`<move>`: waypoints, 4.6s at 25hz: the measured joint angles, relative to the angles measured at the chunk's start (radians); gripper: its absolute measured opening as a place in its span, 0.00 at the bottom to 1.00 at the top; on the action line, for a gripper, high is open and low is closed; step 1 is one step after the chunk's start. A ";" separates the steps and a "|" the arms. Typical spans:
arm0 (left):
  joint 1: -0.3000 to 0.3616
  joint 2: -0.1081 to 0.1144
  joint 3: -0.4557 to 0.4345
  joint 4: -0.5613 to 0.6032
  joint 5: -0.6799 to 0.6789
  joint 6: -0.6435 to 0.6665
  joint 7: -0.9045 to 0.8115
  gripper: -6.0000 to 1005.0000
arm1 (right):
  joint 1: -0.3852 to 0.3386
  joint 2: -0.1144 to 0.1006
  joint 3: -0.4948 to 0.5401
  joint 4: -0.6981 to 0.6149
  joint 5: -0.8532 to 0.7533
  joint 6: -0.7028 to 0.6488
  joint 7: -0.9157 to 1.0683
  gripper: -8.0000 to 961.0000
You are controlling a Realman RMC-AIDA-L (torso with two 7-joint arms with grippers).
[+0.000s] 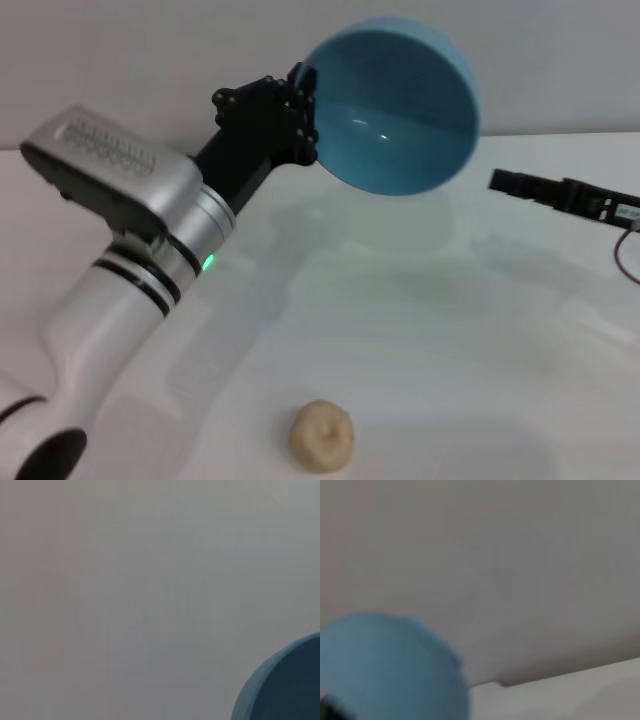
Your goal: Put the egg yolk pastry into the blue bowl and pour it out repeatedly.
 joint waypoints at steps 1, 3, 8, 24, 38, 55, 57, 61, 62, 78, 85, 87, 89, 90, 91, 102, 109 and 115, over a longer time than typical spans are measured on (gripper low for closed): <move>0.002 0.001 -0.012 0.014 0.000 -0.029 0.000 0.01 | 0.005 0.000 -0.007 0.000 -0.002 0.012 -0.002 0.50; 0.011 0.003 -0.050 0.063 -0.001 -0.124 0.000 0.01 | 0.014 -0.001 -0.035 0.005 -0.005 0.030 -0.003 0.50; 0.028 0.000 -0.171 0.196 -0.001 -0.444 0.000 0.01 | 0.041 -0.001 -0.094 0.012 -0.005 0.054 0.002 0.50; -0.125 0.003 -0.526 0.268 0.008 -1.277 -0.053 0.01 | 0.192 -0.004 -0.390 0.141 -0.255 0.046 0.271 0.50; -0.185 0.004 -0.579 0.251 0.078 -1.547 -0.052 0.01 | 0.336 -0.001 -0.788 0.139 -0.323 -0.069 0.443 0.50; -0.187 -0.001 -0.577 0.250 0.068 -1.555 -0.052 0.01 | 0.351 0.011 -1.110 0.094 -0.222 -0.242 0.539 0.45; -0.189 -0.002 -0.576 0.249 0.067 -1.555 -0.052 0.01 | 0.351 0.011 -1.136 0.080 -0.207 -0.256 0.539 0.44; -0.198 -0.002 -0.572 0.245 0.067 -1.556 -0.052 0.01 | 0.351 0.013 -1.166 0.058 -0.204 -0.263 0.539 0.43; -0.202 -0.001 -0.569 0.244 0.067 -1.556 -0.052 0.01 | 0.351 0.014 -1.178 0.053 -0.204 -0.264 0.539 0.42; -0.214 0.001 -0.566 0.242 0.067 -1.552 -0.048 0.01 | 0.353 0.010 -1.188 0.056 -0.219 -0.264 0.531 0.31; -0.214 0.001 -0.566 0.242 0.067 -1.555 -0.044 0.01 | 0.340 0.005 -1.108 0.096 -0.219 -0.217 0.530 0.28; -0.214 0.001 -0.566 0.242 0.067 -1.555 -0.044 0.01 | 0.339 0.004 -1.079 0.097 -0.219 -0.200 0.530 0.27; -0.214 0.002 -0.566 0.242 0.067 -1.556 -0.043 0.01 | 0.334 0.003 -1.061 0.104 -0.221 -0.188 0.530 0.26; -0.214 0.002 -0.566 0.242 0.067 -1.556 -0.043 0.01 | 0.328 0.002 -1.050 0.114 -0.225 -0.180 0.529 0.25; -0.214 0.002 -0.566 0.242 0.067 -1.556 -0.043 0.01 | 0.318 0.001 -1.028 0.138 -0.235 -0.163 0.529 0.25; -0.240 0.003 -0.566 0.243 0.067 -1.642 -0.041 0.01 | 0.198 0.000 -0.738 0.439 -0.325 -0.074 0.531 0.15; -0.288 -0.001 -0.539 0.249 0.067 -1.737 -0.042 0.01 | 0.210 0.003 -0.707 0.393 -0.400 -0.138 0.531 0.11; -0.329 -0.003 -0.510 0.253 0.030 -1.810 -0.043 0.01 | 0.224 0.004 -0.671 0.290 -0.373 -0.233 0.531 0.07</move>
